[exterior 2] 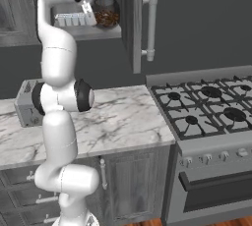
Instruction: Pick the jar and jar from the dining table and place them in the open cabinet. Close the cabinet after placing the objects.
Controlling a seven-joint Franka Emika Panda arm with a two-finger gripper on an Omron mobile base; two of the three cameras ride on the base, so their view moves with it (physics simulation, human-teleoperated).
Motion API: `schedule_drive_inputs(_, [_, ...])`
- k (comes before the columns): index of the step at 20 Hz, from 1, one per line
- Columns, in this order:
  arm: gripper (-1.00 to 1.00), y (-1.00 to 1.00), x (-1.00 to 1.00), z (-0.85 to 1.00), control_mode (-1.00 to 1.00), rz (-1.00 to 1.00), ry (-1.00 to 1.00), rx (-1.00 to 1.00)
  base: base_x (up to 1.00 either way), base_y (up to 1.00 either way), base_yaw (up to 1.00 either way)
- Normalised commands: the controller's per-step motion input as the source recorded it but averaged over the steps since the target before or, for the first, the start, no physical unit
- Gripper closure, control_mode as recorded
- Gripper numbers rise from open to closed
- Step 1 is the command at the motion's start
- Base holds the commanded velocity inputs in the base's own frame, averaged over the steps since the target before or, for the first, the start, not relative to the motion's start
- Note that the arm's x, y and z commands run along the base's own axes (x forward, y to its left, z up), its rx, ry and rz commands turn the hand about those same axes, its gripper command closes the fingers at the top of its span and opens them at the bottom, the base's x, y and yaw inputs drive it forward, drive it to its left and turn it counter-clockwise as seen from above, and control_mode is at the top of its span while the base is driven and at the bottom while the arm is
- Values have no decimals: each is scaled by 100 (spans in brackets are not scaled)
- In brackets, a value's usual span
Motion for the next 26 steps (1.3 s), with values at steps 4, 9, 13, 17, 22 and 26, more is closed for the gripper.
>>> schedule_drive_inputs(4, [-100, 0, 48, -13, -100, 4, -2, -10, 0, 0, 0])
schedule_drive_inputs(9, [-100, -1, 51, -3, -100, 0, -2, -15, 0, 0, 0])
schedule_drive_inputs(13, [-100, -2, 35, -7, -100, 0, 0, -12, 0, 0, 0])
schedule_drive_inputs(17, [-100, 1, 5, -17, -100, 0, 0, -4, 0, 0, 0])
schedule_drive_inputs(22, [-100, 43, -1, -10, -100, 12, 0, 1, 0, 0, 0])
schedule_drive_inputs(26, [-100, 46, 0, -10, -100, 18, 0, 4, 0, 0, 0])
